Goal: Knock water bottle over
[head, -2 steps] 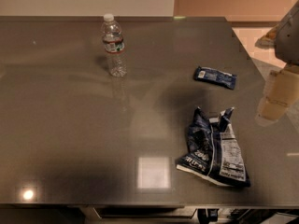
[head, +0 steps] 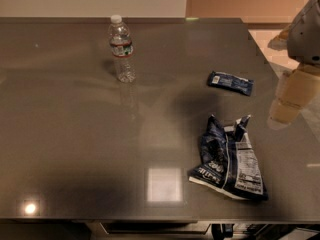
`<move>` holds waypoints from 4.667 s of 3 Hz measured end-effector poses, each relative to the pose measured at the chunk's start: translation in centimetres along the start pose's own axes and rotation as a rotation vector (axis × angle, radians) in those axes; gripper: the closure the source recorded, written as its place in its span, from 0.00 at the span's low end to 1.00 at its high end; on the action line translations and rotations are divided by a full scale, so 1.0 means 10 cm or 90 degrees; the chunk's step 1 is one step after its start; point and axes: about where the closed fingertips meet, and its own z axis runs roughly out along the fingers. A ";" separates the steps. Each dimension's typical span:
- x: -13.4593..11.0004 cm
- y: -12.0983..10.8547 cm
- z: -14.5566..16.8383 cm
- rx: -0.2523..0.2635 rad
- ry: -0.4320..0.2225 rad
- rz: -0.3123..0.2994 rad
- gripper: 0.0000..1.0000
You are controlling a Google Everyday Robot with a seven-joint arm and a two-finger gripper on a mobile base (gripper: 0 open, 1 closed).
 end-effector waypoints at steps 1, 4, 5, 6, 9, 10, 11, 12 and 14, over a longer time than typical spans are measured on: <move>-0.20 -0.20 0.14 0.000 -0.030 0.006 0.00; -1.31 -1.23 0.75 0.038 -0.192 0.059 0.00; -1.75 -1.47 0.94 0.026 -0.241 0.064 0.00; -2.16 -1.57 1.09 0.004 -0.286 0.063 0.00; -2.97 -1.53 1.46 -0.002 -0.373 0.078 0.00; -3.18 -1.46 1.52 -0.008 -0.399 0.075 0.00; -3.32 -1.43 1.57 -0.011 -0.418 0.072 0.00; -3.38 -1.46 1.59 -0.013 -0.433 0.079 0.18; -3.32 -1.46 1.48 -0.018 -0.453 0.097 0.65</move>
Offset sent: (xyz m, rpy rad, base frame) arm 0.1335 0.0636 -0.0183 0.2266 -0.0902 -0.0637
